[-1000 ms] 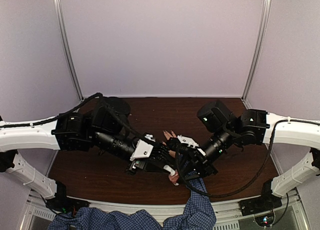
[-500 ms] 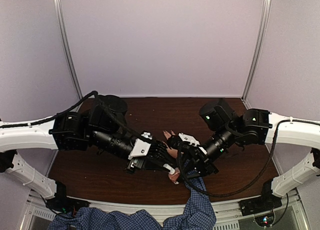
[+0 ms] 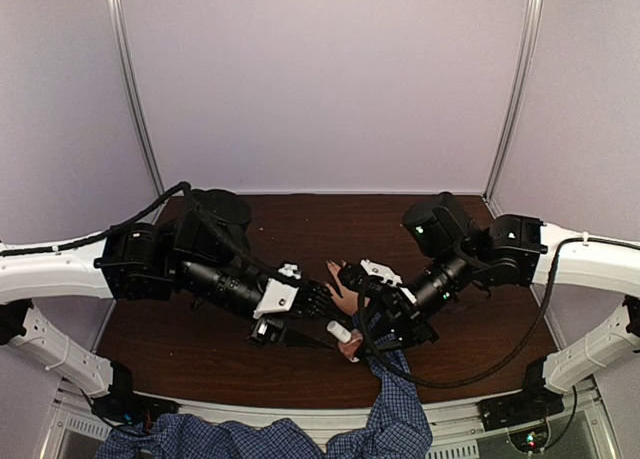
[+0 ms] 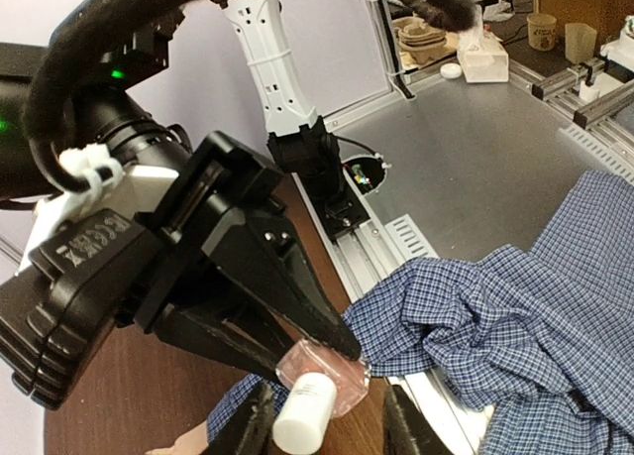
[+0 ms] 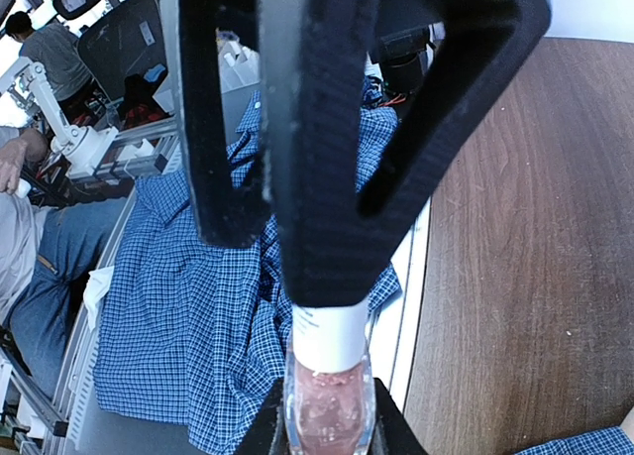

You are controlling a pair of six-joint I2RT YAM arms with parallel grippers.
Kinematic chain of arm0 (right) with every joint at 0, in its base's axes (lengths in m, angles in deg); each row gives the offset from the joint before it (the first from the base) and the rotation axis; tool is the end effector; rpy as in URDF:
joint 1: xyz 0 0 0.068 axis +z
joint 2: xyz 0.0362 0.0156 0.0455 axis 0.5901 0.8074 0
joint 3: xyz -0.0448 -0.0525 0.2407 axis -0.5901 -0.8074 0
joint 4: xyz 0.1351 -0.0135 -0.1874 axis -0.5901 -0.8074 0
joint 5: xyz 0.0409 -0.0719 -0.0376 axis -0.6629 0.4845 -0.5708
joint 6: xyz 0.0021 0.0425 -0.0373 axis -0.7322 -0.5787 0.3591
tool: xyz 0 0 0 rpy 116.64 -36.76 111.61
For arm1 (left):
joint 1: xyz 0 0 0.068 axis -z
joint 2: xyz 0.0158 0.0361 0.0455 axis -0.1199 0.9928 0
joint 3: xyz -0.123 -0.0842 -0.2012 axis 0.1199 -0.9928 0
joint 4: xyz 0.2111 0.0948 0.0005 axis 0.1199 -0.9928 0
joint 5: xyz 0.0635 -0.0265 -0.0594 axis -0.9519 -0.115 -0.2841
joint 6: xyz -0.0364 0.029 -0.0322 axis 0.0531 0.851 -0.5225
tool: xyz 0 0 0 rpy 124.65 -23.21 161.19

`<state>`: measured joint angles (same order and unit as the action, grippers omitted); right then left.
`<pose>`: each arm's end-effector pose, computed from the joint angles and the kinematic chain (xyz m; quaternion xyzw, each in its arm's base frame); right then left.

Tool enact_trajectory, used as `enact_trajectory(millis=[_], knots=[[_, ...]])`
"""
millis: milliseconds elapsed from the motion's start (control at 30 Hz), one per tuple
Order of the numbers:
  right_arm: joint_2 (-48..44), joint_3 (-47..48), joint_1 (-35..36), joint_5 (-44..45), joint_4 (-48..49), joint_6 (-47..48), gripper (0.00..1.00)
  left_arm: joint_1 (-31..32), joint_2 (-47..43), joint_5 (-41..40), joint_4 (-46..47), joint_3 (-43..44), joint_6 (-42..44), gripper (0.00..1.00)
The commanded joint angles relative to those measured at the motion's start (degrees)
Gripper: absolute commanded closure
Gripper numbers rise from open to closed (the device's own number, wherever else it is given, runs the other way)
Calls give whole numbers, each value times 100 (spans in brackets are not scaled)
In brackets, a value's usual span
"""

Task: Paint the nails
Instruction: Unscrew the cap of the nail polish bottle.

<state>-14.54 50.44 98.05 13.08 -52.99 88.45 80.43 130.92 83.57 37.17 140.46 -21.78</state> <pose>0.0887 0.2314 0.3043 -0.6289 0.5657 0.5109 0.1534 0.0595 -0.2640 0.3331 0.7076 0.4481 -0.3875 0.3852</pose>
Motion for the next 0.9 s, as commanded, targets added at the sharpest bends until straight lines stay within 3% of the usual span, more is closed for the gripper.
enact_trajectory(millis=[0, 100, 400, 867], knots=[[-39, 45, -94, -182, 183, -24, 100, 50, -243, -179, -249, -33, 50, 55], [28, 57, -47, -229, 181, -26, 100, 51, -316, -286, -241, -29, 126, 50], [219, 161, 90, -303, 132, -9, 100, 55, -85, -40, -474, 150, 323, 49], [356, 299, 151, -333, 14, 79, 100, 143, 245, 65, -698, 382, 507, 72]])
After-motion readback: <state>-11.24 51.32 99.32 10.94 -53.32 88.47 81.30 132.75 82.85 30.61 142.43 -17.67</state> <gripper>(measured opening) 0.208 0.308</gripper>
